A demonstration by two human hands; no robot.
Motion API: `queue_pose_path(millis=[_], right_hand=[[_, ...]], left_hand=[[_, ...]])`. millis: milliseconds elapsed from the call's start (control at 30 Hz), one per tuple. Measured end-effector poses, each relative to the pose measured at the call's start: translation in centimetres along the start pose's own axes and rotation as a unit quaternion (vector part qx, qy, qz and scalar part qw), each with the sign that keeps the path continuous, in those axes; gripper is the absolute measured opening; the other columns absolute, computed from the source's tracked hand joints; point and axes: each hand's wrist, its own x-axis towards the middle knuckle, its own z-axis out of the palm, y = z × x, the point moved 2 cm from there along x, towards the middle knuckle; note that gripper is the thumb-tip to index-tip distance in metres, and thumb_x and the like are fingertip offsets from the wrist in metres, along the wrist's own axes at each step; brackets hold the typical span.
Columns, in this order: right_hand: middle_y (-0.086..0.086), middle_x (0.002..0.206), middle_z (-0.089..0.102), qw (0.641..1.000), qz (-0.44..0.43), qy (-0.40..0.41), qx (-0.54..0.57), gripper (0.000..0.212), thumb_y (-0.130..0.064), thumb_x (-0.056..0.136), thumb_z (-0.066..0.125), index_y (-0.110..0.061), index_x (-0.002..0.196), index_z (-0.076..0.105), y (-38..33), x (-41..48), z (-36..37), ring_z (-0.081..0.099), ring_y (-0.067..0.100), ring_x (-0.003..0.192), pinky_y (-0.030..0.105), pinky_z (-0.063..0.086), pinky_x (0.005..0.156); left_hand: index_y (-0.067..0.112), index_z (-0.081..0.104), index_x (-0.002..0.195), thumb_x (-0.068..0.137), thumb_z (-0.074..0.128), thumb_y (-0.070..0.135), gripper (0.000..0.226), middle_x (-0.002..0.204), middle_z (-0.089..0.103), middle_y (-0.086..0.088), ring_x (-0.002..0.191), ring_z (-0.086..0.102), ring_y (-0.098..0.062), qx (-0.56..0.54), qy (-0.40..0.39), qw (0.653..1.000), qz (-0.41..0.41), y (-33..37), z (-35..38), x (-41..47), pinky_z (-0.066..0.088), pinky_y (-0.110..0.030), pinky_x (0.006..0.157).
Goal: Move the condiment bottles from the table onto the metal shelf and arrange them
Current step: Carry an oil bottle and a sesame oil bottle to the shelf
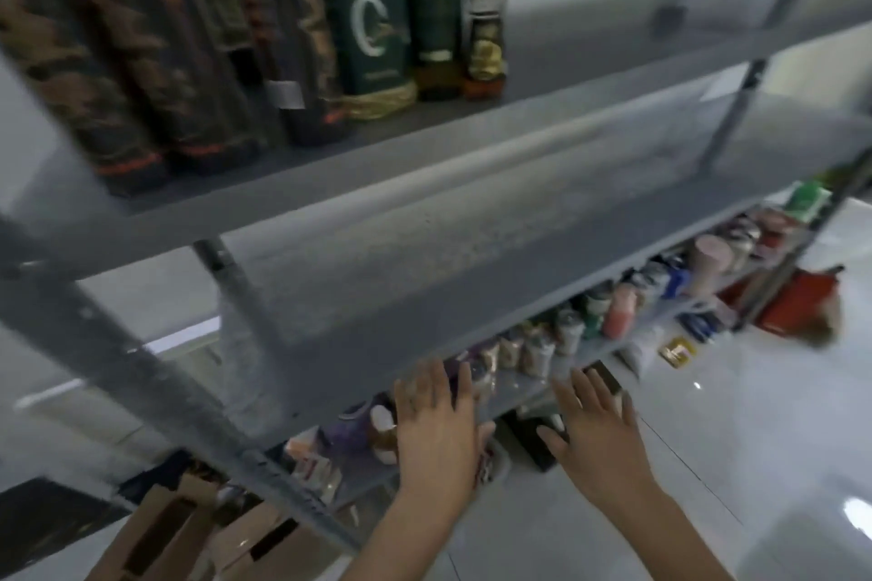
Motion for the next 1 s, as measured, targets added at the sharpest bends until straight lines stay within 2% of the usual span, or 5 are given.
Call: queue_pose_path(millis=[267, 400, 533, 833, 1000], right_hand=[[-0.002, 0.160, 0.001, 0.970, 0.225, -0.046, 0.074, 0.062, -0.051, 0.098, 0.028, -0.030, 0.151, 0.005, 15.7, -3.6, 1.5, -0.003, 0.019, 0.147, 0.048, 0.005, 0.117], [-0.002, 0.160, 0.006, 0.937, 0.334, -0.002, 0.098, 0.060, -0.050, 0.098, 0.029, -0.029, 0.151, 0.009, 23.3, -6.2, 0.9, 0.003, 0.018, 0.147, 0.047, 0.007, 0.116], [-0.004, 0.157, 0.019, 0.902, 0.408, 0.058, 0.133, 0.056, -0.045, 0.098, 0.034, -0.028, 0.149, 0.018, 29.2, -9.8, 0.4, 0.017, 0.015, 0.145, 0.039, 0.014, 0.117], [0.002, 0.134, 0.055, 0.810, 0.553, 0.101, 0.169, 0.054, -0.033, 0.085, 0.064, -0.017, 0.135, 0.050, 35.3, -16.6, 1.6, 0.055, 0.022, 0.120, 0.039, 0.047, 0.096], [-0.007, 0.149, 0.034, 0.769, 0.602, 0.118, 0.180, 0.054, -0.038, 0.096, 0.045, -0.023, 0.146, 0.029, 39.1, -16.2, 0.9, 0.034, 0.012, 0.136, 0.027, 0.027, 0.111]], left_hand=[[0.018, 0.019, 0.151, 0.090, 0.050, 0.054, 0.077, 0.154, 0.023, -0.021, 0.141, 0.025, -0.039, 0.071, -0.031, 0.972, 0.223, 17.0, 0.4, 6.0, 0.018, -0.059, 0.111], [0.016, 0.066, 0.119, 0.065, 0.079, 0.053, 0.067, 0.109, 0.069, -0.013, 0.098, 0.067, -0.031, 0.045, -0.002, 0.938, 0.344, 25.6, 1.5, 7.4, 0.054, -0.048, 0.081], [0.014, 0.068, 0.114, 0.081, 0.044, 0.050, 0.055, 0.101, 0.071, -0.012, 0.091, 0.069, -0.029, 0.017, -0.008, 0.900, 0.435, 32.8, 3.2, 7.2, 0.057, -0.046, 0.076], [0.019, 0.072, 0.109, 0.076, 0.058, 0.052, 0.049, 0.092, 0.073, -0.006, 0.079, 0.071, -0.022, -0.019, -0.007, 0.807, 0.591, 44.6, 6.2, 5.9, 0.058, -0.040, 0.065], [0.016, 0.073, 0.107, 0.060, 0.083, 0.047, 0.057, 0.090, 0.073, -0.006, 0.079, 0.070, -0.022, -0.033, -0.006, 0.755, 0.655, 51.8, 6.6, 7.8, 0.059, -0.040, 0.065]])
